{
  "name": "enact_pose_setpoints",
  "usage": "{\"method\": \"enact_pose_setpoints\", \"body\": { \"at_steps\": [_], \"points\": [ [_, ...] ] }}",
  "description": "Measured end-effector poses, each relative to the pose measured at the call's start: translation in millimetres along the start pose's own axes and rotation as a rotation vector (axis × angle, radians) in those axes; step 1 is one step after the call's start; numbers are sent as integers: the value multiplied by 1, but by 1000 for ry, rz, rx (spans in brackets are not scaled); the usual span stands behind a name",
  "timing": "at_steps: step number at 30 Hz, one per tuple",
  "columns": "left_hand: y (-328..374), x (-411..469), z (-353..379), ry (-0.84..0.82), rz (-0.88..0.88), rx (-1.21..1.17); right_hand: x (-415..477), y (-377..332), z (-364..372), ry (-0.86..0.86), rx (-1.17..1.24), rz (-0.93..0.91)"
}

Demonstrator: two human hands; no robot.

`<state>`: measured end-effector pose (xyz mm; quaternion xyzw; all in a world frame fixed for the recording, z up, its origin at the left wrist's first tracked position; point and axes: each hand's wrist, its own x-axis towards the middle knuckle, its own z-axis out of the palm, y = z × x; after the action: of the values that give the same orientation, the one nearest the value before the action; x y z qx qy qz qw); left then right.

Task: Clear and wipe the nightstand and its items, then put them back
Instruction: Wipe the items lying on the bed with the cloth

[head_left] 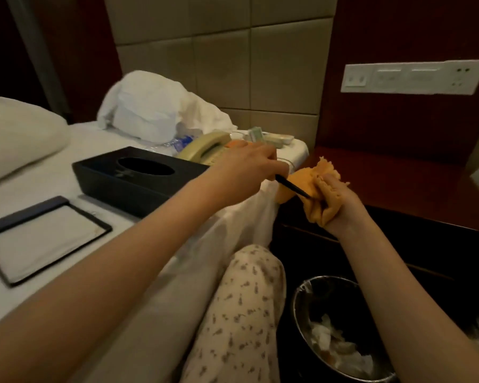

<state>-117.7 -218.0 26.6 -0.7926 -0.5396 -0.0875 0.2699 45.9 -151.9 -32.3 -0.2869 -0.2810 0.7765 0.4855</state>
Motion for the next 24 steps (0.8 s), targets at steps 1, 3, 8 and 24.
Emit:
{"method": "enact_pose_setpoints", "body": {
  "at_steps": [1, 3, 8, 24],
  "points": [
    [-9, -8, -9, -2, -12, 26, -5, 3, 13, -58, -24, -53],
    [-29, -26, -26, -19, -50, 69, -9, 11, 36, -151, -85, -124],
    [-77, -75, -49, -137, -153, 160, -7, 28, 95, -111, -154, 84],
    [-145, -176, -18, -484, -364, 180, -11, 82, 182, -366, -362, -36]
  ]
}}
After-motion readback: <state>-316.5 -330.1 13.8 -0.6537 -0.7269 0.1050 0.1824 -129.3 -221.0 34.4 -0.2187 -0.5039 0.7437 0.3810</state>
